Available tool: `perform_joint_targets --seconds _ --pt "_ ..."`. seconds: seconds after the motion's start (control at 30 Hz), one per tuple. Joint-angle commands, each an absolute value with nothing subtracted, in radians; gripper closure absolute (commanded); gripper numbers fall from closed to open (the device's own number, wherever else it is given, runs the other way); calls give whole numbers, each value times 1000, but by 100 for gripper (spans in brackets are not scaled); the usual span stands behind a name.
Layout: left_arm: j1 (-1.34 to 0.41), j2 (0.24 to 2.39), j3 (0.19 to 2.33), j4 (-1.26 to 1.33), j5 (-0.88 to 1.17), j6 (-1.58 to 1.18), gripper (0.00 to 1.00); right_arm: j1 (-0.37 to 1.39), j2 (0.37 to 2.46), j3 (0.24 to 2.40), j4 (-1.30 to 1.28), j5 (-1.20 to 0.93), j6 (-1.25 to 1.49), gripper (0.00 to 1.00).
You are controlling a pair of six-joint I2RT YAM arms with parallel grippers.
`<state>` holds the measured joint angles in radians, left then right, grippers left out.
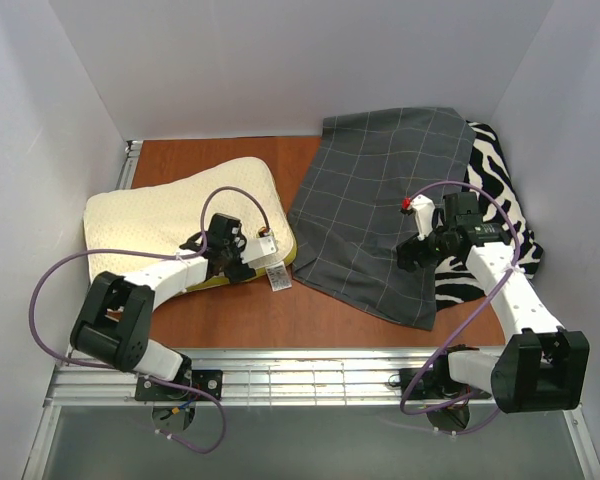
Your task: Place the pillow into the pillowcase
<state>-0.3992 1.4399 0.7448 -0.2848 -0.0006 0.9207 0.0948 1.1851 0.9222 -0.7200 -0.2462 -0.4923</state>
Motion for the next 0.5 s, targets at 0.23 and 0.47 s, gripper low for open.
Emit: perform_joint_targets --seconds 0.23,0.47 --pt "-368 1704 767 -414 138 943 44 123 1218 973 -716 -294 -491 1" --pt "-318 1636 791 -532 238 957 100 214 1252 1020 -704 -324 -488 1"
